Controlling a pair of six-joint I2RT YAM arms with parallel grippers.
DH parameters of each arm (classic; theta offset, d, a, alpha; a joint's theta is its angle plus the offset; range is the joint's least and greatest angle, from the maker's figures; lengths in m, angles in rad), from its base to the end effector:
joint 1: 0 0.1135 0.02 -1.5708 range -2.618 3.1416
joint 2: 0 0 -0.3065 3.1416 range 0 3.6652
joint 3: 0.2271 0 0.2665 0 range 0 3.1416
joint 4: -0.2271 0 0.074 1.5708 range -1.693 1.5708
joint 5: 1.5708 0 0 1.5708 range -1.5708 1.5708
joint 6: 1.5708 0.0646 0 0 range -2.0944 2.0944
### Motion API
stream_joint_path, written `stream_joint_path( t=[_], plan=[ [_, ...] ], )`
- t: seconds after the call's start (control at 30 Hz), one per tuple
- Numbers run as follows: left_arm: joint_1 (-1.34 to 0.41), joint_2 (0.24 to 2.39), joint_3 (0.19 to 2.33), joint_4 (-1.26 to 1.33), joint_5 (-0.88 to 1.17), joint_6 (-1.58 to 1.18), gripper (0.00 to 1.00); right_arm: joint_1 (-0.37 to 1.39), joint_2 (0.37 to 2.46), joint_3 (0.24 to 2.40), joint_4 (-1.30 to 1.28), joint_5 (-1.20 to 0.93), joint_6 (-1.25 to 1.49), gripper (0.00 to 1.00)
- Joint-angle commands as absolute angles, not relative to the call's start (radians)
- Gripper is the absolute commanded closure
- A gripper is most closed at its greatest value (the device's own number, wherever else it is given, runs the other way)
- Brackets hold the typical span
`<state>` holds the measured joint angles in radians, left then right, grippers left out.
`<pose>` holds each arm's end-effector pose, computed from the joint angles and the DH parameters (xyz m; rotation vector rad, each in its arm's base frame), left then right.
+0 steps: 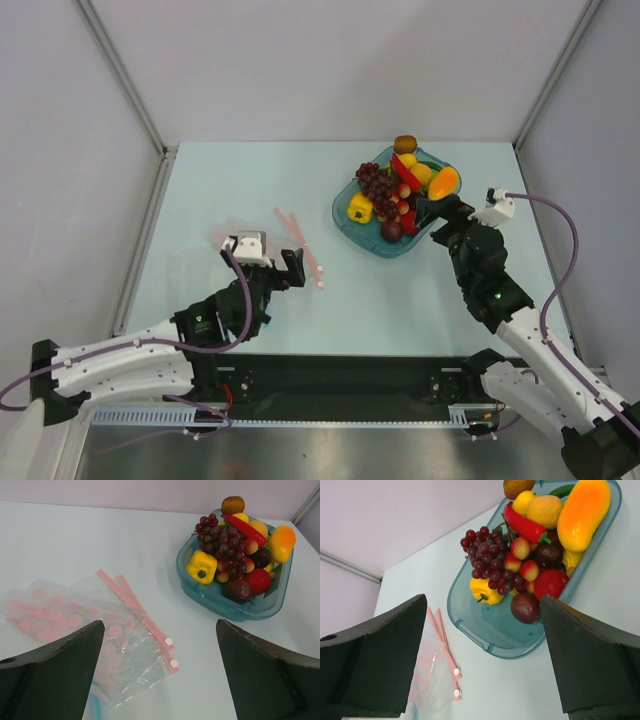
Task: Place the food in the zip-top bag and seal the zipper
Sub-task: Pick up the zipper food storage bag at the center of the board.
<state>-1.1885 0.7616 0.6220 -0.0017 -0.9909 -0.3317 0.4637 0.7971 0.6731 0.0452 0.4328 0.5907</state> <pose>0.1143 -0.1394 0.3329 -0.0168 1.6570 -0.3094 0.1938 0.0666 0.3497 0.4334 1.6038 0.4477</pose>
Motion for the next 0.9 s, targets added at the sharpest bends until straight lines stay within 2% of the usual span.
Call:
stream_joint_path(
  t=[0.0, 0.27, 0.43, 0.87],
  plan=[
    [-1.183, 0.801, 0.689, -0.058, -1.012, -0.368, 0.00, 0.469, 0.782, 0.669, 0.109, 0.419, 0.574, 0.00],
    [-1.149, 0.891, 0.730, -0.124, -1.026, -0.440, 0.00, 0.469, 0.776, 0.655, 0.121, 0.399, 0.549, 0.00],
    [-0.984, 0.988, 0.778, -0.215, -0.832, -0.537, 0.00, 0.469, 0.793, 0.646, 0.166, 0.290, 0.491, 0.00],
    [-0.822, 1.488, 0.994, -0.380, -0.732, -0.523, 0.02, 0.468, 0.756, 0.617, 0.213, 0.206, 0.454, 0.00]
  ],
)
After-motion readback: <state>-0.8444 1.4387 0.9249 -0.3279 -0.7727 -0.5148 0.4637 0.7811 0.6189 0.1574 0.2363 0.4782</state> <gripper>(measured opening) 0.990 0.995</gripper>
